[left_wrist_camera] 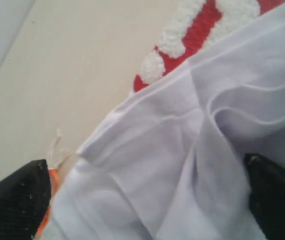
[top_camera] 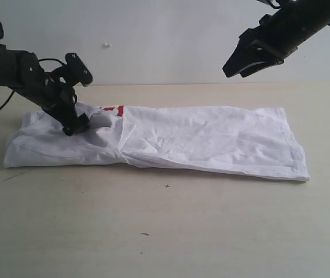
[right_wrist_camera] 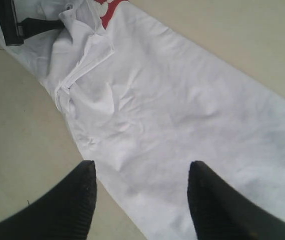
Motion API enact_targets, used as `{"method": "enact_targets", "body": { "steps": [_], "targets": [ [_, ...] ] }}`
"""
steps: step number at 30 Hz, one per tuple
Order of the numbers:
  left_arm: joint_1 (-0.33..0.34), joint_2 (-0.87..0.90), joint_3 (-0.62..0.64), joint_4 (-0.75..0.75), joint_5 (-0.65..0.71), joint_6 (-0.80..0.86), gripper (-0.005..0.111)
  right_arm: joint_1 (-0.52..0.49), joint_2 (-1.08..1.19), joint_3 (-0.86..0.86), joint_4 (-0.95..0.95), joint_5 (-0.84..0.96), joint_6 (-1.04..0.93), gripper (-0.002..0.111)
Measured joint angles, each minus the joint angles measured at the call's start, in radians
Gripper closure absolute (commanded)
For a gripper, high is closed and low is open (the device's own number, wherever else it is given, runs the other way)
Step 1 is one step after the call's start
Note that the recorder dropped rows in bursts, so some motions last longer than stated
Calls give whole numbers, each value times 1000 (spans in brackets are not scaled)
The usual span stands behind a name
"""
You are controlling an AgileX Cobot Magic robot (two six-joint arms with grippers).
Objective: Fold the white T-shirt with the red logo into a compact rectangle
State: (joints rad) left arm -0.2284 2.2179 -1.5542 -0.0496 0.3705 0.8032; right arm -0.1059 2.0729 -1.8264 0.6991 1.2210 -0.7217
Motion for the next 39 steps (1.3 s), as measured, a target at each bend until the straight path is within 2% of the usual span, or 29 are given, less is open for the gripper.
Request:
{"method": "enact_targets", "body": {
  "steps": [6,11,18,22,24,26,29,31,33,35,39],
  "targets": [
    [34,-83,0,0,-6,2,2,0,0,0,0,0,0,54],
    [78,-121,-2,-3,40,-7,2,0,0,0,0,0,4,54],
    [140,-159,-2,-79,73,-44,2,0,0,0,0,0,8,54],
    [147,-157,-2,-93,102,-44,2,0,0,0,8,0,8,54],
    [130,-151,-2,-103,106,-32,2,0,0,0,18,0,8,52],
    [114,-149,-2,-131,106,-30,2,0,0,0,18,0,8,47],
    [125,-149,-22,-333,102,23,2,0,0,0,16,0,8,43],
    [137,-149,-33,-387,106,52,2,0,0,0,16,0,8,43],
    [161,-149,-35,-387,132,32,2,0,0,0,16,0,8,43],
    [208,-147,-35,-394,216,-32,2,0,0,0,16,0,8,43],
    [364,-121,-35,-535,394,-72,2,0,0,0,16,0,8,43]
  ]
}}
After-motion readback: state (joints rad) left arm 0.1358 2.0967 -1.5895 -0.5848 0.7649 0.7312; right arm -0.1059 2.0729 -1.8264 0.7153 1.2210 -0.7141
